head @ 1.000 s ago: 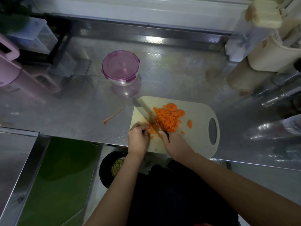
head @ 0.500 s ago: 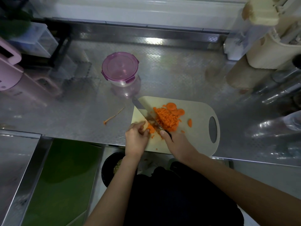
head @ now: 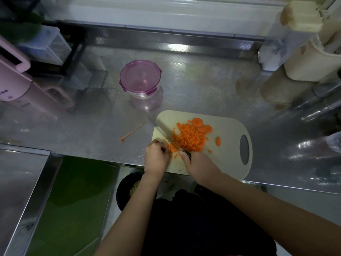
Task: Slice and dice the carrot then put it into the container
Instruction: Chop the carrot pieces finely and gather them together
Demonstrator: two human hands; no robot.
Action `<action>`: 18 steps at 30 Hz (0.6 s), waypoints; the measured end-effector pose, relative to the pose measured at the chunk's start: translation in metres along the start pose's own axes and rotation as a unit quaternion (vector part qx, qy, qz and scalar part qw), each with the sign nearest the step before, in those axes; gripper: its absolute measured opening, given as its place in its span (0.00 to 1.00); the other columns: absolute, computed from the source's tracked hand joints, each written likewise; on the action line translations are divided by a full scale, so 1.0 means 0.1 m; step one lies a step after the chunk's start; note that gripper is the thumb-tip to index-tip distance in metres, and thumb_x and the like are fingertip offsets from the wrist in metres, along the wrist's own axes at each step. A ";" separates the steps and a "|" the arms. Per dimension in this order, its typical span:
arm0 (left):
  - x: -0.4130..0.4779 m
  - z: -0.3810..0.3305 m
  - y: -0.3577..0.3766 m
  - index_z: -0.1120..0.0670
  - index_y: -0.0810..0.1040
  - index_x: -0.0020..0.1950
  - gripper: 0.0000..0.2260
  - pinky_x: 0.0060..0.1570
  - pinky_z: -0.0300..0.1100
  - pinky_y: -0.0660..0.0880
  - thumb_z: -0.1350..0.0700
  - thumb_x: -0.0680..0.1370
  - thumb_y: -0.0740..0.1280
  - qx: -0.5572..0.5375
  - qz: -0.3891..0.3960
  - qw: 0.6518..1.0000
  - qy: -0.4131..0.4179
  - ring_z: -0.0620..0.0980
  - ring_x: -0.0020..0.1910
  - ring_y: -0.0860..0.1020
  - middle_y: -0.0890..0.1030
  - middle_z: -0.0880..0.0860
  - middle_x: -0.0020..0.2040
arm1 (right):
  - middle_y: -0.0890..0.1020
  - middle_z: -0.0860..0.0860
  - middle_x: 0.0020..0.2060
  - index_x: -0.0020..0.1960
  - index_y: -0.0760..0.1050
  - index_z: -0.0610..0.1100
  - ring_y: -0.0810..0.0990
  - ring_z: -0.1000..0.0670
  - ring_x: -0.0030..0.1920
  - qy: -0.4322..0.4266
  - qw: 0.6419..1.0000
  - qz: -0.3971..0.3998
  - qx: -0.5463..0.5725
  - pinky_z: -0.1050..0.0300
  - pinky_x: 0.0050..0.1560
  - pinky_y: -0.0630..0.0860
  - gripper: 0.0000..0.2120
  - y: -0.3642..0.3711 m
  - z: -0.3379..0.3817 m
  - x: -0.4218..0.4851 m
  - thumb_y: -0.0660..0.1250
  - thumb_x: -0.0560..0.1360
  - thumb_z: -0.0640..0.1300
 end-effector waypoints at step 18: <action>-0.11 0.00 0.03 0.59 0.84 0.45 0.06 0.48 0.38 0.72 0.62 0.72 0.67 -0.021 -0.034 0.999 -0.001 0.53 0.45 0.78 0.80 0.56 0.46 | 0.68 0.50 0.26 0.32 0.64 0.44 0.67 0.52 0.28 -0.027 0.996 -0.011 0.085 0.61 0.29 0.60 0.23 0.01 -0.08 0.02 0.52 0.81 0.55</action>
Point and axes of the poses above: each hand's wrist, its own x-axis towards the middle knuckle, its own y-axis out of the palm, z = x × y, the point moved 3 cm from there along x, towards the middle knuckle
